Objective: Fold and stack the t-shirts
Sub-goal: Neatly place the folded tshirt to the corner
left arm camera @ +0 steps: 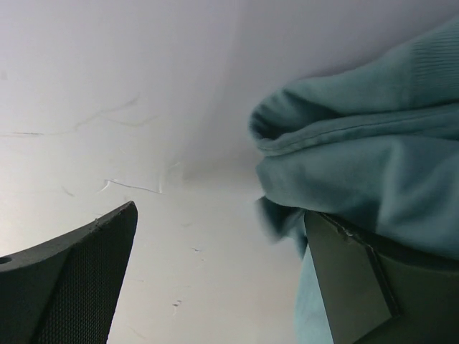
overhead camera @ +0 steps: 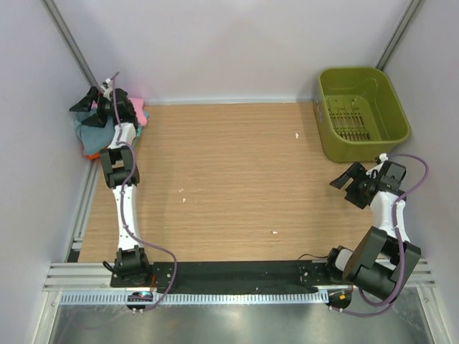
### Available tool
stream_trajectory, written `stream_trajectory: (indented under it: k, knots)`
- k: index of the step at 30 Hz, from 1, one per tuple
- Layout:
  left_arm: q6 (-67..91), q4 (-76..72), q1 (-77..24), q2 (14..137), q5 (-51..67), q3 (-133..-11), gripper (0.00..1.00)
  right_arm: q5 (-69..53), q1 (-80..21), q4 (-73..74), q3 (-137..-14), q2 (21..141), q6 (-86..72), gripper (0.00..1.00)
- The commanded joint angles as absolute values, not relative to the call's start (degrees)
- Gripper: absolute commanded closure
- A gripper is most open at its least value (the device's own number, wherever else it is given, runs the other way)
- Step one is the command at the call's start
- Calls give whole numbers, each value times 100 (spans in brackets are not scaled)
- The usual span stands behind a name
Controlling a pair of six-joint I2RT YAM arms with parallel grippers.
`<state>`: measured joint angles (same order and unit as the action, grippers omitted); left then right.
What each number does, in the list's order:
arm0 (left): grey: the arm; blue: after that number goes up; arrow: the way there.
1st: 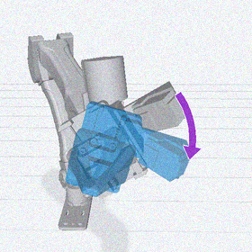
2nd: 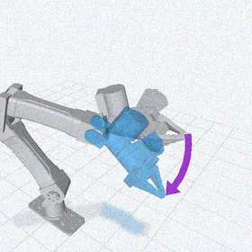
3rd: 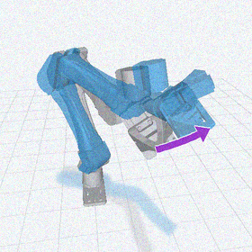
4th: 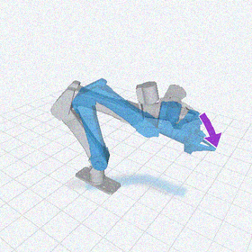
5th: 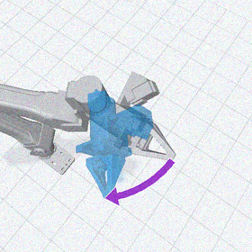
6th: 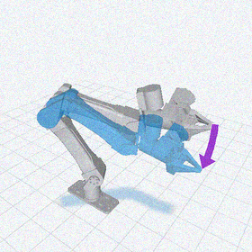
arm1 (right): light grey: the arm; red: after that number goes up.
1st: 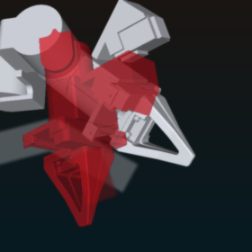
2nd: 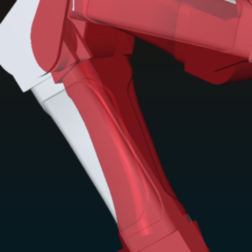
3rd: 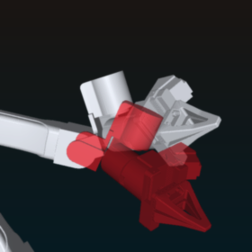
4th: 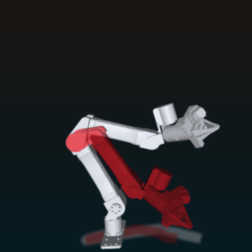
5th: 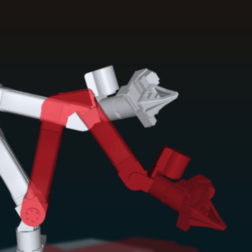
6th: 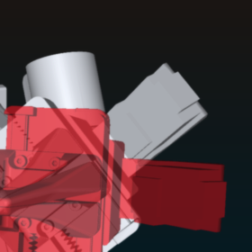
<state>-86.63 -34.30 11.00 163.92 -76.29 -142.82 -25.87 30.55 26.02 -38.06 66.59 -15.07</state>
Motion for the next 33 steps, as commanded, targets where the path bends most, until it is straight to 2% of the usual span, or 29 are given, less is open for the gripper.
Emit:
stream_trajectory:
  k: [1,4,7,11,13,17,19,21,22,24,25,26,28,29,31,33]
  knots:
    - [-8254,-3603,783,15865,-7094,-13853,0,-2584,3146,2628,-3814,6460,-1468,19]
    - [-8323,-3647,572,15934,-6725,-13649,0,-2584,3199,2663,-3823,6434,-1485,19]
    - [-8586,-3656,440,16232,-6566,-14184,0,-2593,3243,2646,-3806,6416,-1503,19]
    - [-9657,-5223,238,16392,-6320,-14370,0,-2610,3269,2637,-3771,6346,-1521,19]
    - [-9651,-5440,123,16173,-6345,-14230,0,-2619,3287,2646,-3727,6267,-1529,19]
    - [-9036,-5423,-227,14972,-6696,-13134,0,-2610,3313,2654,-3691,6214,-1538,19]
    - [-8302,-4776,-342,14539,-7003,-12424,0,-2619,3331,2645,-3700,6170,-1538,19]
    - [-7379,-3705,-466,13900,-7128,-12052,0,-2645,3349,2628,-3700,6170,-1547,19]
    - [-6121,-2282,-501,13687,-7050,-11745,0,-2646,3349,2619,-3691,6153,-1547,19]
    - [-4543,-169,-545,13213,-6630,-11925,1,-2646,3357,2593,-3674,6152,-1556,19]
    - [-3683,2000,-536,13175,-6366,-12153,2,-2654,3357,2593,-3665,6152,-1573,19]
    - [-2569,2830,-527,13175,-5719,-12790,3,-2654,3366,2584,-3665,6152,-1573,19]
    - [-1796,4405,-527,13358,-5004,-13418,4,-2654,3375,2593,-3674,6161,-1556,19]
    - [-1288,5569,-527,13455,-4401,-14108,5,-2672,3375,2601,-3700,6179,-1547,19]
    - [-1029,6491,-536,13736,-3713,-14658,9,-2681,3375,2619,-3726,6222,-1529,19]
    - [-740,7066,-545,13711,-3403,-14574,13,-2733,3375,2619,-3805,6249,-1503,19]
